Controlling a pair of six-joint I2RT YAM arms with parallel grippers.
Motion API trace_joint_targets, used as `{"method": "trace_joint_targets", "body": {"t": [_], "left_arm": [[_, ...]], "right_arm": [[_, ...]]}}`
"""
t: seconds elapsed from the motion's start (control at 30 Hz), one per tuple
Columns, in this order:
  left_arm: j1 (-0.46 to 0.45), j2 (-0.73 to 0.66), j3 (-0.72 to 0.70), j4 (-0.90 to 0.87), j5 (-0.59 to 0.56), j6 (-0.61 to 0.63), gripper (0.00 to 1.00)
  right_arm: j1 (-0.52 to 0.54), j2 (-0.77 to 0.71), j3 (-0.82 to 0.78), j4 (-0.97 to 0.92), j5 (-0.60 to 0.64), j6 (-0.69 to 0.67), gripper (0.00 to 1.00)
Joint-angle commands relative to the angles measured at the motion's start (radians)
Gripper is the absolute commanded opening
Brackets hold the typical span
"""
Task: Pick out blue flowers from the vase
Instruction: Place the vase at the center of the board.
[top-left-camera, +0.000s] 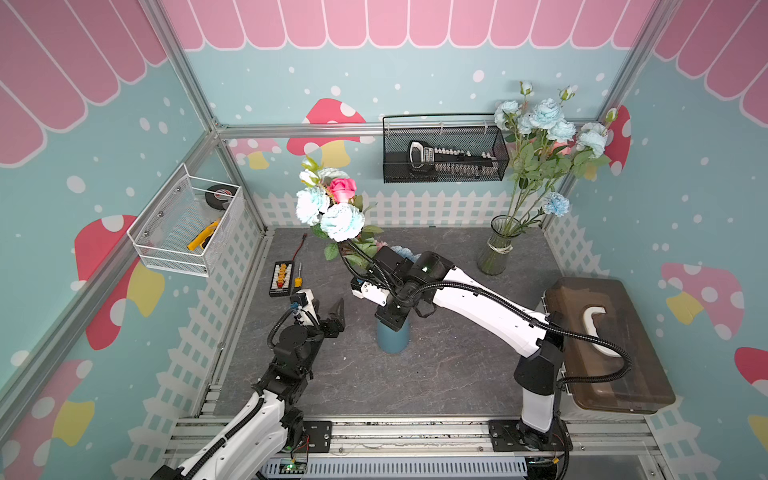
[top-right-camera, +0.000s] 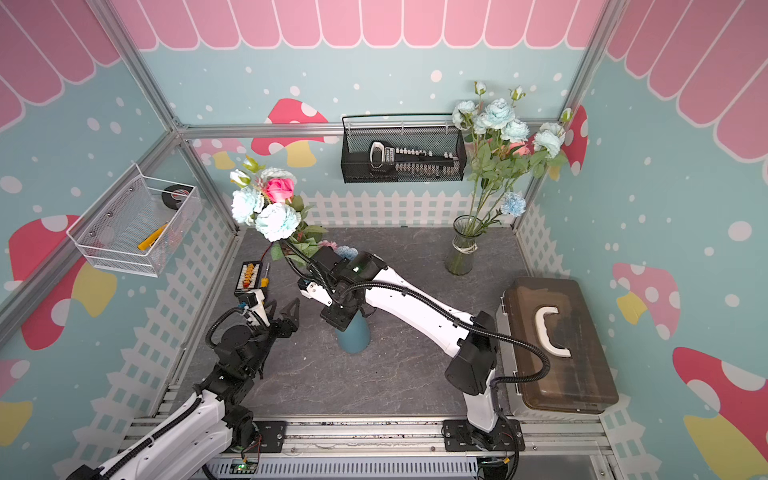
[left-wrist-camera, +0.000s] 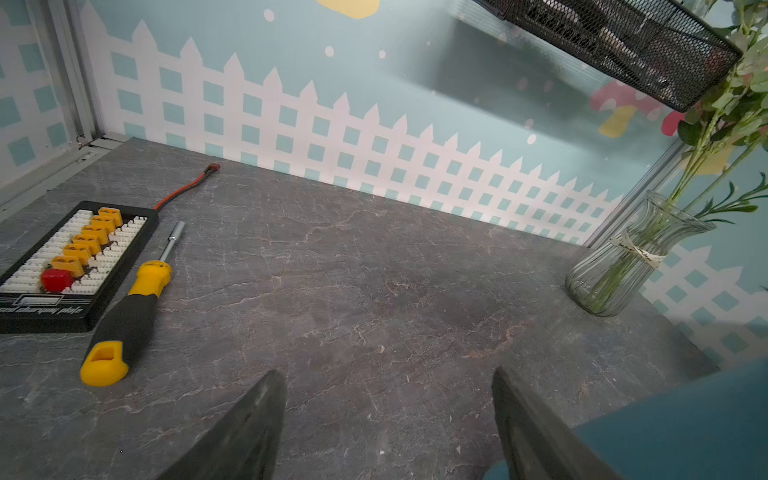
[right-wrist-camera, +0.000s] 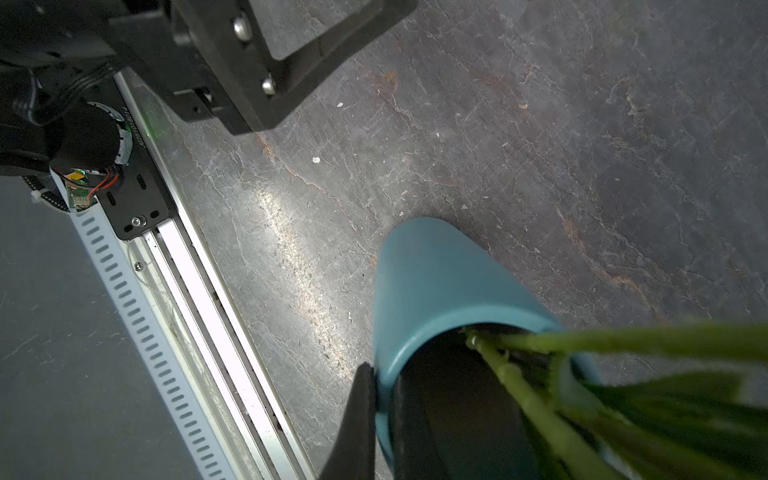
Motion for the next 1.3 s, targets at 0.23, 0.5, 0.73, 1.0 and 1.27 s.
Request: {"method": "trace_joint_targets", "body": {"t": [0.23,0.5,0.73,1.0,1.27], "left_arm": [[-0.003,-0.001,0.017,0.000,-0.009,-0.017,0.79],[-0.003,0.006,0.020,-0.001,-0.011,-0.018,0.79],[-0.003,-0.002,0.017,-0.002,-0.010,-0.017,0.79],[-0.003,-0.004,0.017,0.000,-0.009,-0.017,0.79],[-0.004,-0.001,0.017,0.000,-0.006,-0.017,0.79]], "right_arm": [[0.013,-0.015,0.064,0.032,0.052,-0.017,0.07],[0.014,-0.043,0.051,0.043,-0.003,-0.020,0.21],[0.025,-0.090,0.003,0.076,-0.017,-0.010,0.24],[0.032,-0.174,-0.051,0.169,-0.009,0.012,0.27],[0.036,-0.309,-0.185,0.326,-0.033,0.022,0.27]]}}
